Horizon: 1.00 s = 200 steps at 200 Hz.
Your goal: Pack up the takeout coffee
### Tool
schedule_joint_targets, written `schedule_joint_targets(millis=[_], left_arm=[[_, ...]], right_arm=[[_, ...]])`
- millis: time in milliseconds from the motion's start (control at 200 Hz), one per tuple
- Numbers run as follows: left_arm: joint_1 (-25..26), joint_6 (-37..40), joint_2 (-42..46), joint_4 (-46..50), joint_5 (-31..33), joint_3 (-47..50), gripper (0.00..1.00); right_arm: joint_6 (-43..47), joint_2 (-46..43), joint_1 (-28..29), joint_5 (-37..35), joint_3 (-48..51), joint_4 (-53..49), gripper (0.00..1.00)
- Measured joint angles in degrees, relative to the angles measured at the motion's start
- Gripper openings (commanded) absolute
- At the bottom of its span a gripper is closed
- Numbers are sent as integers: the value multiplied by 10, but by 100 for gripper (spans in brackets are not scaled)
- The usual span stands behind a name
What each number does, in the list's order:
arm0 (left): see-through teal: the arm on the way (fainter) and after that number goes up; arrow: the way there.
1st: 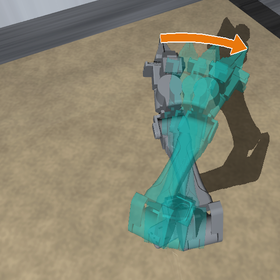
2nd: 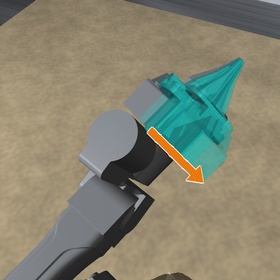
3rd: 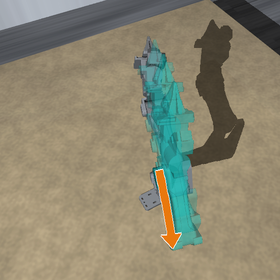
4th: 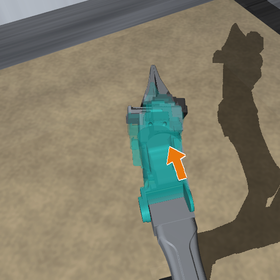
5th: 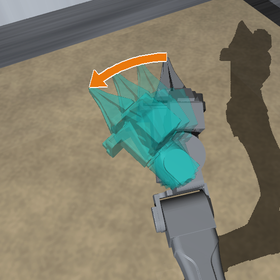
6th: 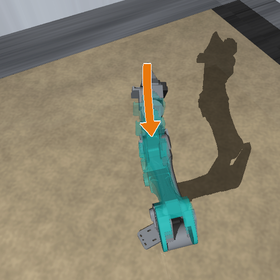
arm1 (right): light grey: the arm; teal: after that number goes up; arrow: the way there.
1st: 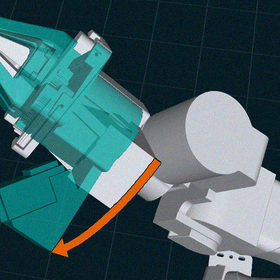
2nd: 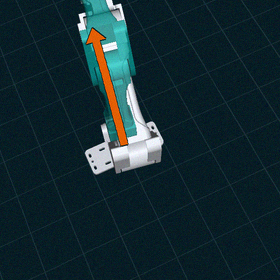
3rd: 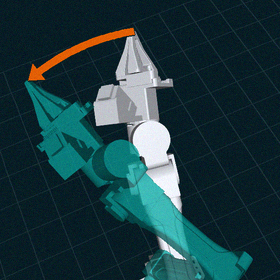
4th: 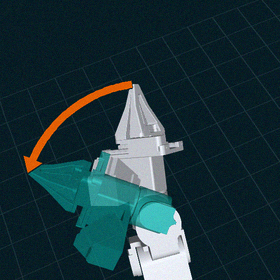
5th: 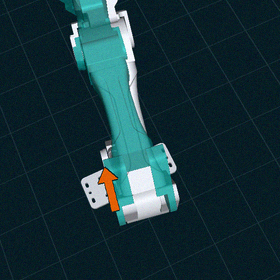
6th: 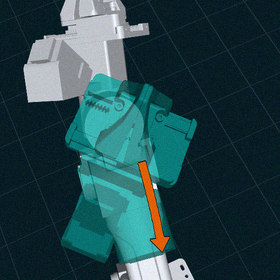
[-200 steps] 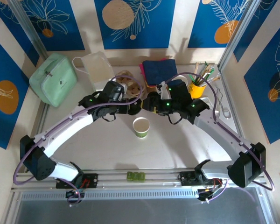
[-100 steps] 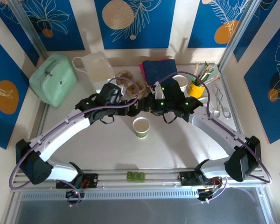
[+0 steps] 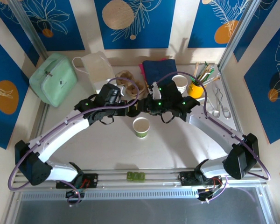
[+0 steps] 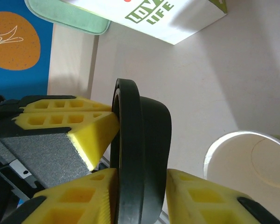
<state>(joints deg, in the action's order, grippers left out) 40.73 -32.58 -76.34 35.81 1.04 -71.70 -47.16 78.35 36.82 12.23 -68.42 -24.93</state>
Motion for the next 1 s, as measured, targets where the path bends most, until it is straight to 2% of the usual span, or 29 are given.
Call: schedule_joint_targets(millis=[180,420,640,800,1000], left_arm=[[0,-1,12,0,0,2,15],[2,0,36,-9,-13,4,39],[3,12,71,-12,-9,22,52],[3,14,78,-30,-15,29,52],[3,12,67,-59,-54,31,37]], right_arm=[[1,0,0,-1,-1,-2,21],[2,0,-1,-2,-1,-13,17],[2,-5,-10,-2,-2,-20,16],[6,-17,-15,0,-2,-28,16],[10,-25,-16,0,-3,-37,16]])
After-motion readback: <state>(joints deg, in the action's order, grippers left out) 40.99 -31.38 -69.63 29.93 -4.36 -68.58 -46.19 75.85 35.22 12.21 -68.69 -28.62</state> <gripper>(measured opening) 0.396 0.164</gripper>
